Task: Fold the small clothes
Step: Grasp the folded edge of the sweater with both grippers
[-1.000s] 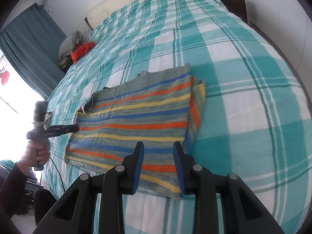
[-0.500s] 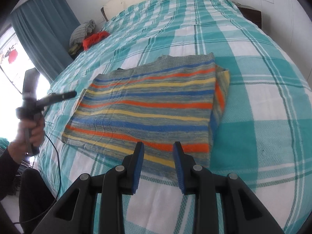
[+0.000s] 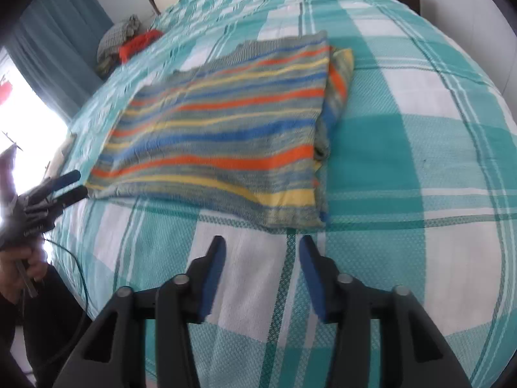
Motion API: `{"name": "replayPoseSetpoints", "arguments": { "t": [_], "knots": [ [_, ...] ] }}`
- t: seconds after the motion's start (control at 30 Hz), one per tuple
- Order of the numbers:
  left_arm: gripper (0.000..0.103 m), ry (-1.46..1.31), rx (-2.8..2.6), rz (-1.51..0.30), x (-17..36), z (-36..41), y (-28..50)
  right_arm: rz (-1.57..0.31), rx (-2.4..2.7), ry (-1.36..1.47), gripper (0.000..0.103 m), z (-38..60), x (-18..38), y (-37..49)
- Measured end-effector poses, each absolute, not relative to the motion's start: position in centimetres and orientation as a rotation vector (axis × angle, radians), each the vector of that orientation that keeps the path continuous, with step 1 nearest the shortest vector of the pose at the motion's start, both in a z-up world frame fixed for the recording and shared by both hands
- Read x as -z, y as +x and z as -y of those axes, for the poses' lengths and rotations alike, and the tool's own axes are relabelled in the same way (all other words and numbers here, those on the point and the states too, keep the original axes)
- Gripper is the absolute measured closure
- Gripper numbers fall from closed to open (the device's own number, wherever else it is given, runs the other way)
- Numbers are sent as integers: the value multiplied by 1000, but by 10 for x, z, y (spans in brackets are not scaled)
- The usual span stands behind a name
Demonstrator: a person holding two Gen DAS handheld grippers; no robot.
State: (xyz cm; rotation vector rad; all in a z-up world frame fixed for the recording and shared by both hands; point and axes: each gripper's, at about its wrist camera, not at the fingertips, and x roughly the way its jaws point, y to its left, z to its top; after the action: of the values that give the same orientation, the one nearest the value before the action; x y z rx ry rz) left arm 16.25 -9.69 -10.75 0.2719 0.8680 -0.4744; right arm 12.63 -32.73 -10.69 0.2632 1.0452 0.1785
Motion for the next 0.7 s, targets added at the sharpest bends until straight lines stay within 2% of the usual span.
{"name": "replayPoseSetpoints", "arguments": {
  "t": [0.07, 0.23, 0.43, 0.5, 0.53, 0.57, 0.6, 0.63, 0.67, 0.7],
  "knots": [
    [21, 326, 538, -833, 108, 131, 159, -964, -168, 340, 39, 347, 94, 123],
    [22, 403, 672, -799, 136, 221, 158, -904, -184, 474, 39, 401, 77, 169],
    [21, 474, 732, -758, 172, 291, 166, -1078, -298, 606, 39, 433, 119, 269],
    [27, 449, 774, -751, 171, 296, 168, -1112, -339, 633, 49, 435, 131, 293],
    [41, 437, 801, -757, 170, 298, 169, -1112, -361, 649, 50, 434, 135, 304],
    [60, 421, 824, -769, 171, 300, 171, -1113, -381, 664, 54, 433, 137, 314],
    [71, 407, 823, -777, 170, 300, 175, -1120, -390, 672, 60, 431, 139, 324],
    [96, 395, 813, -783, 170, 300, 177, -1128, -385, 665, 65, 428, 140, 332],
    [98, 365, 812, -793, 167, 297, 180, -1136, -372, 644, 83, 424, 141, 339],
    [99, 322, 811, -795, 163, 292, 181, -1147, -351, 609, 93, 419, 139, 344]
  ]
}}
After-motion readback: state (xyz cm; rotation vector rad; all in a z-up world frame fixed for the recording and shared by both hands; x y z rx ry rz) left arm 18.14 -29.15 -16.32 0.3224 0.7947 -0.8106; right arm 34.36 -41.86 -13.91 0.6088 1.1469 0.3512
